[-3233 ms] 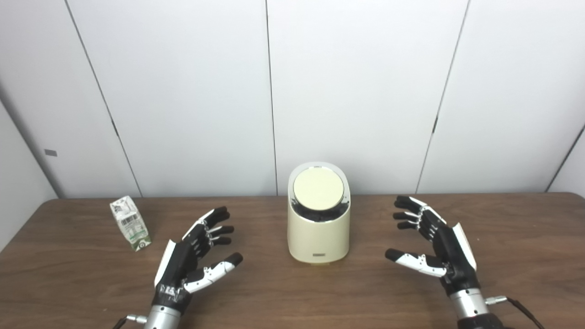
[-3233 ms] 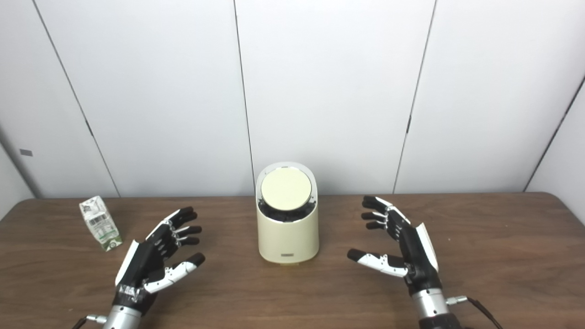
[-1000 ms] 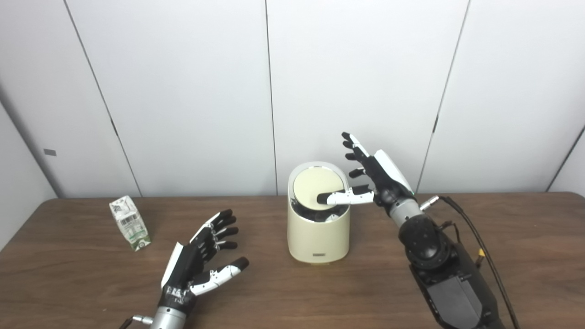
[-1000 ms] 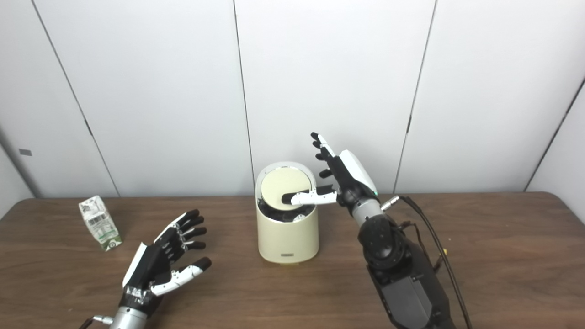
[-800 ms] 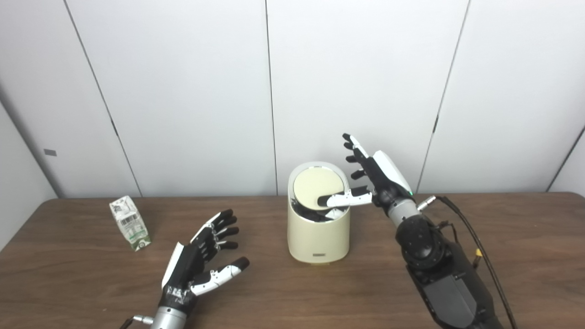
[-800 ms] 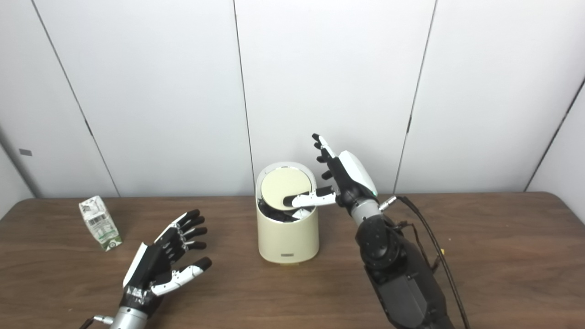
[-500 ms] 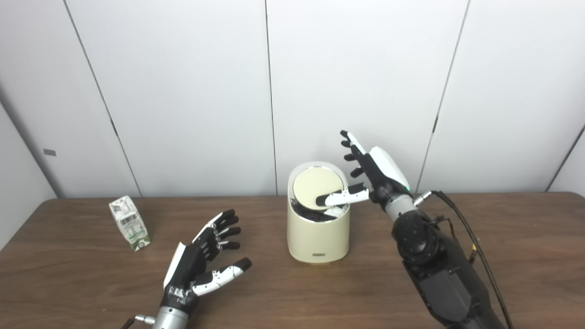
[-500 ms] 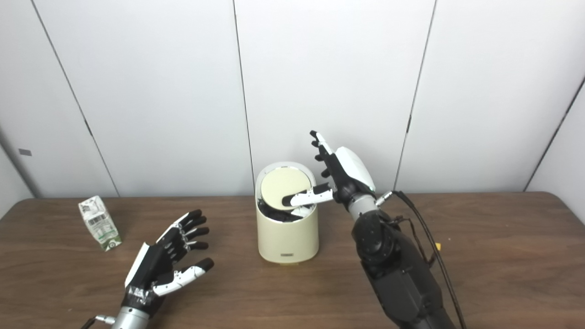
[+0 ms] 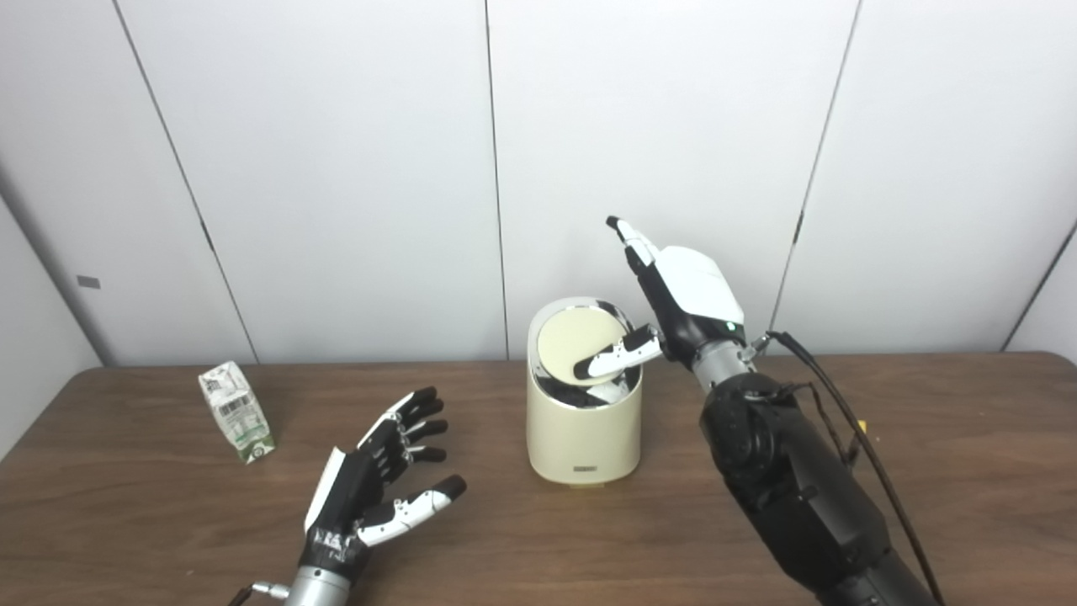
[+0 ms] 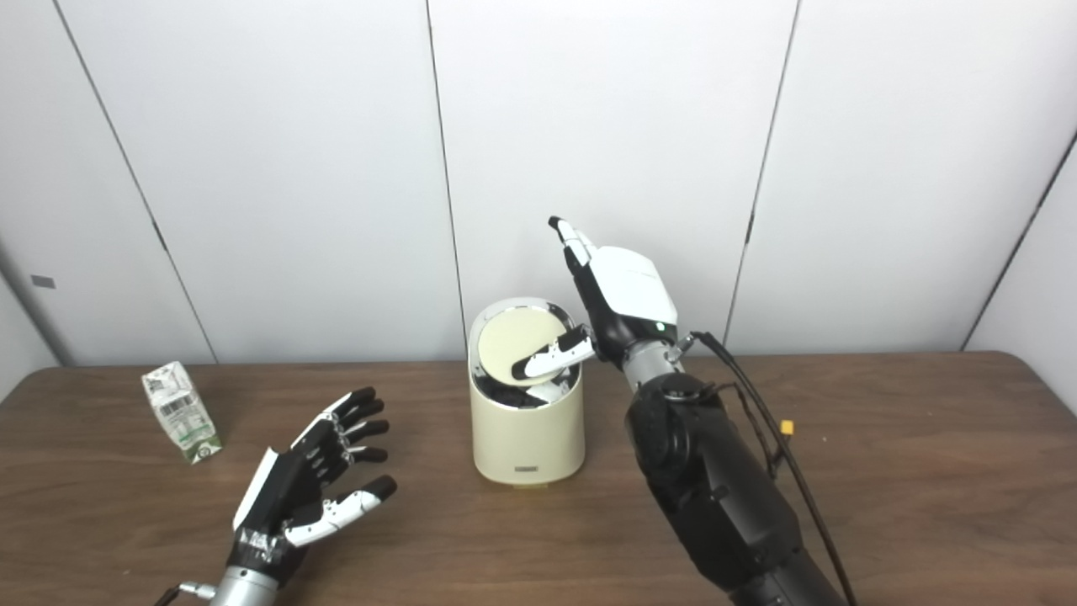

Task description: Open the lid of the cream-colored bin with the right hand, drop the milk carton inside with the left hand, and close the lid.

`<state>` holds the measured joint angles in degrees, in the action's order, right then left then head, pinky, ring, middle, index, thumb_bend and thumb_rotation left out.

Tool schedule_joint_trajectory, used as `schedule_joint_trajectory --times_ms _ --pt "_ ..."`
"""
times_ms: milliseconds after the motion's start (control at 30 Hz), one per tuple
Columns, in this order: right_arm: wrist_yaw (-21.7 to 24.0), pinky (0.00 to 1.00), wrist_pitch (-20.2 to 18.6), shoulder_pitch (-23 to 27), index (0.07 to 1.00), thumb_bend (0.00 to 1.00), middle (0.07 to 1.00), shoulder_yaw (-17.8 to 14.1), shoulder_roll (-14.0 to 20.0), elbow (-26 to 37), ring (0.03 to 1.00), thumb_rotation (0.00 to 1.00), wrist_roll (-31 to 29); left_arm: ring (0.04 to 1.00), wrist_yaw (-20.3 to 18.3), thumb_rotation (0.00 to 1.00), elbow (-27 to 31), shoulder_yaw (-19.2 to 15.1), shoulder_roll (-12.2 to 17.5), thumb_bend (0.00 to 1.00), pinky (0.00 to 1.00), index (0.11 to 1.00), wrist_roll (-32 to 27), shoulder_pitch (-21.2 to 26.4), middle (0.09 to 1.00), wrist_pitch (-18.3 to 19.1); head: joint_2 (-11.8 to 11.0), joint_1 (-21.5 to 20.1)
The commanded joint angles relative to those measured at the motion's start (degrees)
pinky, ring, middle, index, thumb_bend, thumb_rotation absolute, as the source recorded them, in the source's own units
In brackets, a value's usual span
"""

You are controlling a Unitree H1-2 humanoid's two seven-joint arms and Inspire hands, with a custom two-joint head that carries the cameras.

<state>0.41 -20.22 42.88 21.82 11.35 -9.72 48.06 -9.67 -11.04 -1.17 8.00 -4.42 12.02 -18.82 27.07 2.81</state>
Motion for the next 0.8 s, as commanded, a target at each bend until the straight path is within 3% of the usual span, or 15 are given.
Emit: schedule_joint_trajectory --times_ms 0,133,333,567,633,767 --pt "3.38 0.63 -4.36 1.22 0.943 0.90 0.941 1.60 1.77 -0.07 0.817 0.17 5.33 0.816 0.12 0.21 2.14 -0.02 0.29 0.73 0.70 0.916 -0.22 1.16 0.874 -0.35 0.07 0.02" --pt "6.14 0.62 -5.41 0.75 0.925 0.92 0.935 2.96 2.38 0.66 0.813 0.14 7.51 0.819 0.24 0.20 2.55 -0.02 0.22 0.73 0.69 0.916 -0.04 1.07 0.875 -0.21 0.27 0.10" --pt "8.25 0.63 -5.31 0.27 0.923 0.91 0.935 2.50 2.70 2.10 0.826 0.17 6.97 0.818 0.23 0.20 2.85 0.04 0.35 0.72 0.69 0.915 0.14 0.93 0.875 0.11 0.37 0.02" --pt "10.04 0.60 -6.63 -0.37 0.914 0.87 0.963 -8.25 -1.98 5.41 0.835 0.24 -4.99 0.810 0.31 0.20 2.35 -0.07 0.34 0.73 0.68 0.907 0.17 1.05 0.867 -0.13 0.29 -0.04" --pt "10.48 0.62 -6.62 -0.26 0.914 0.88 0.935 -11.28 -2.90 6.41 0.831 0.25 -8.83 0.814 0.21 0.21 2.26 0.01 0.46 0.73 0.68 0.914 0.29 1.10 0.871 -0.25 0.29 -0.04" --pt "10.11 0.64 -4.00 -0.68 0.905 0.87 0.902 -15.54 -3.20 8.13 0.813 0.29 -16.78 0.814 0.07 0.21 2.11 0.04 0.44 0.73 0.68 0.912 0.07 1.15 0.872 -0.15 0.17 0.05"
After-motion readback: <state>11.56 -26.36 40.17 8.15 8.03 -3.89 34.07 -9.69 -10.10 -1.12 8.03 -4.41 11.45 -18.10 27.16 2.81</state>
